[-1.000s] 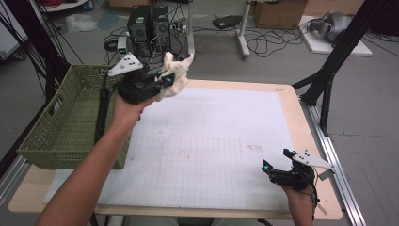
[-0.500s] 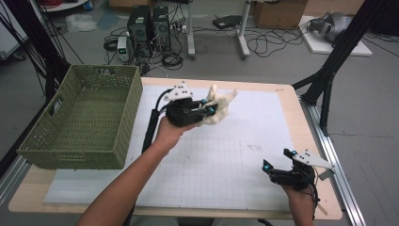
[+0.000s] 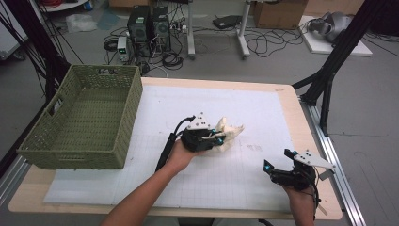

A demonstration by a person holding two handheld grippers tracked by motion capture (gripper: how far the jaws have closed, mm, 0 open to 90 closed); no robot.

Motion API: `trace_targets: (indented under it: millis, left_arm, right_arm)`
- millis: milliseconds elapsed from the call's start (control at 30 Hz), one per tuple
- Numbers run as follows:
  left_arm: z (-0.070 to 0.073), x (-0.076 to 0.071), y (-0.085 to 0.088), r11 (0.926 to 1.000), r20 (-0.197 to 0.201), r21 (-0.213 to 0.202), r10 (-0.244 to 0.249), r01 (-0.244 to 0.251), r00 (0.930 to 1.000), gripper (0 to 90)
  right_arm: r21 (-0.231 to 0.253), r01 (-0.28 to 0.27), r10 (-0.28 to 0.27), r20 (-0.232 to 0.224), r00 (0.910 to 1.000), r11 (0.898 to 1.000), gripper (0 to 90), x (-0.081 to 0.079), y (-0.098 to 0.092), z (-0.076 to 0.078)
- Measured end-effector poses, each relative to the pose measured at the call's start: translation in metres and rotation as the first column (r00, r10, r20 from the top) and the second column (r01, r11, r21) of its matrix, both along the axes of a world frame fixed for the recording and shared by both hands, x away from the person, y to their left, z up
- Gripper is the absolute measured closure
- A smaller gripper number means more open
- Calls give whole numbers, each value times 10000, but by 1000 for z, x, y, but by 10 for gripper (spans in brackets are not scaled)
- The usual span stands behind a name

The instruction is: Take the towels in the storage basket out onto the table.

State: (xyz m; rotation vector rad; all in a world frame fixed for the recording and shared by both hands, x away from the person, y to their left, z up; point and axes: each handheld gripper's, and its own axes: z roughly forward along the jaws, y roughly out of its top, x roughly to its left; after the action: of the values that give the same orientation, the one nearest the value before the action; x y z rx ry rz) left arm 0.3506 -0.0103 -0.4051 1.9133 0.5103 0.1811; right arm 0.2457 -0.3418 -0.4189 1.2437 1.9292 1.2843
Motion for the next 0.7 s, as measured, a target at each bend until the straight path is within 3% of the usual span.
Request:
trace_targets:
  millis: [167, 200, 300, 367, 500, 600, 700]
  left_arm:
    - [-19, -6, -2, 9996, -507, 266, 100, -87, 9987, 685]
    - [-26, -9, -1, 9995, -785, 218, 264, -248, 9966, 631]
    - [-29, -12, 0, 9988, -1023, 59, 487, -483, 9936, 492]
    - [-28, -15, 4, 9978, -992, -29, 650, -656, 9929, 378]
    - [-22, -23, 22, 9947, -610, -64, 1024, -1029, 9929, 278]
    - [-22, -24, 33, 9927, -598, -171, 1179, -1191, 9912, 278]
    - [-24, -26, 59, 9823, -603, -613, 1732, -1768, 9830, 280]
  right_arm:
    - [-79, -75, 75, -24, 10000, 9999, 57, 1, 3, -1]
    - [-85, -91, 91, -46, 9999, 9999, 57, 1, 3, -1]
    - [-102, -79, 78, -52, 10000, 9999, 57, 1, 3, -1]
    - [-83, -75, 75, -52, 10000, 9999, 57, 1, 3, -1]
    - [-76, -30, 30, -66, 10000, 10000, 57, 0, 2, 0]
    - [-96, -60, 60, -15, 10000, 9999, 57, 1, 3, 0]
    - [-4, -52, 52, -15, 10000, 10000, 57, 1, 5, 1]
